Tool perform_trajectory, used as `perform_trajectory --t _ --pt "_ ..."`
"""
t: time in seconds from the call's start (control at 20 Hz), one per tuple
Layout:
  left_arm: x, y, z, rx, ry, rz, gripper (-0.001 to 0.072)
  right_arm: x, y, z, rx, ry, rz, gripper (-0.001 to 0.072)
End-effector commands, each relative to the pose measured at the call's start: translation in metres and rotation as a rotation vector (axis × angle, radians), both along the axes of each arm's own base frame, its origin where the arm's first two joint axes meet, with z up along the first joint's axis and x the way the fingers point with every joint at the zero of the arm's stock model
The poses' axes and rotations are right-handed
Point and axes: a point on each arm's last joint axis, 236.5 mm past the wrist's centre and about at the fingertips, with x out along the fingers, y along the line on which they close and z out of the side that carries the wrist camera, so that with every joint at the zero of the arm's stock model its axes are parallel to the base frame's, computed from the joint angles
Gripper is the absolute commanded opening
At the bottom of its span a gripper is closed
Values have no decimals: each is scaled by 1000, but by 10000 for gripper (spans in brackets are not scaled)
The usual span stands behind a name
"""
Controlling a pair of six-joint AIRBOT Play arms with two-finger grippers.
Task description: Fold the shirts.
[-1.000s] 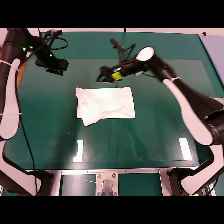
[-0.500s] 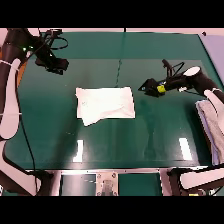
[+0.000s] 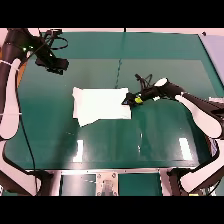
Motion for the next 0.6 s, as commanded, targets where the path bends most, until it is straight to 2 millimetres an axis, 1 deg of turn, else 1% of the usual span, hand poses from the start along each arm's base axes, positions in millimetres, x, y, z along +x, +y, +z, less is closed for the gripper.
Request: perform_trajectory --t 0.0,0.1,0.15,0.2,0.25,0.3,0.35,0.4,0.45,0.55 --pt "0 1 0 0 1 2 23 15 31 71 112 -71 85 15" --pt "0 0 0 0 0 2 23 34 21 151 158 -176 102 15" --pt "0 0 0 0 0 2 23 43 9 198 173 -246 82 15" --pt "0 0 0 0 0 2 23 53 -9 244 183 -317 31 16" --pt "0 0 0 0 0 2 23 63 -31 282 182 -381 -36 15" --pt "0 0 0 0 0 2 23 70 -57 312 168 -432 -111 16" --pt "0 0 0 0 1 1 22 77 -89 335 153 -459 -205 16" --pt "-1 -1 0 -8 2 -1 23 81 -123 351 144 -471 -299 16" --pt "-1 -3 1 -16 3 -3 23 84 -157 360 150 -453 -406 17" --pt "-1 -5 1 -22 4 -5 23 85 -233 369 157 -410 -624 17"
